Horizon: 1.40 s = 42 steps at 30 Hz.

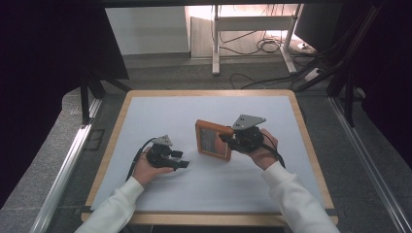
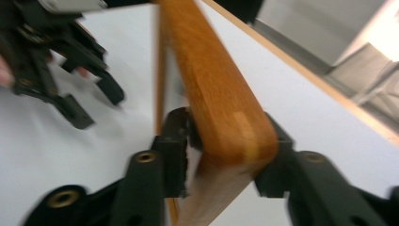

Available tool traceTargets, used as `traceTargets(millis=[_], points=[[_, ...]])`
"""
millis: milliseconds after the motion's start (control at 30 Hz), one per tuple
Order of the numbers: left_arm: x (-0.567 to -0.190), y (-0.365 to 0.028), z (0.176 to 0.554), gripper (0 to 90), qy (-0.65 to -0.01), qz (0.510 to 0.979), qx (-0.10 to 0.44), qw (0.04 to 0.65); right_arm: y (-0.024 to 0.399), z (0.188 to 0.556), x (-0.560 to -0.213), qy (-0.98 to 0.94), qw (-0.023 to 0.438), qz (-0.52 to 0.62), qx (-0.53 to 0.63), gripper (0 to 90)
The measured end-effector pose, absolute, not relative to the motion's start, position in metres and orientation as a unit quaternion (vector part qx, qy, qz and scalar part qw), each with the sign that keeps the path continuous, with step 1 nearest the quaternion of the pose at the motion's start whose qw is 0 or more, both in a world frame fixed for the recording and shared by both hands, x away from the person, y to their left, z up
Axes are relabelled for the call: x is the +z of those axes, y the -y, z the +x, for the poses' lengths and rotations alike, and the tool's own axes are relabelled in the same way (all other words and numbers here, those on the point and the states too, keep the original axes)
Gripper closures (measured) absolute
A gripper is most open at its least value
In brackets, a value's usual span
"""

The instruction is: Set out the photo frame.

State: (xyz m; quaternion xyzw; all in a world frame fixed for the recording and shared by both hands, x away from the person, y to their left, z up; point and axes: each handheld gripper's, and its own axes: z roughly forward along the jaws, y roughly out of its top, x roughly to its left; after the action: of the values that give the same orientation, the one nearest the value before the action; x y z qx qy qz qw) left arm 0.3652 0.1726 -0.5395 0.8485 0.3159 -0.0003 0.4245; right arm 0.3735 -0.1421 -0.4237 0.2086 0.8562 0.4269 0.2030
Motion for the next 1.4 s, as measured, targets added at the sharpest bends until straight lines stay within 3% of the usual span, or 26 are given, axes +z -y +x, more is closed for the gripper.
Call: traceTargets(millis=[967,1400], points=[[-0.54,-0.172,0.365,39.5,-0.314,0.849,0.001,0.424,0.133,0.349,-0.414,-0.869,0.118,0.122,0.466,69.6],[-0.541,-0.171,0.366,39.5,-0.314,0.851,-0.001,0.421,0.153,0.371,-0.421,-0.864,0.137,0.169,0.454,62.9]])
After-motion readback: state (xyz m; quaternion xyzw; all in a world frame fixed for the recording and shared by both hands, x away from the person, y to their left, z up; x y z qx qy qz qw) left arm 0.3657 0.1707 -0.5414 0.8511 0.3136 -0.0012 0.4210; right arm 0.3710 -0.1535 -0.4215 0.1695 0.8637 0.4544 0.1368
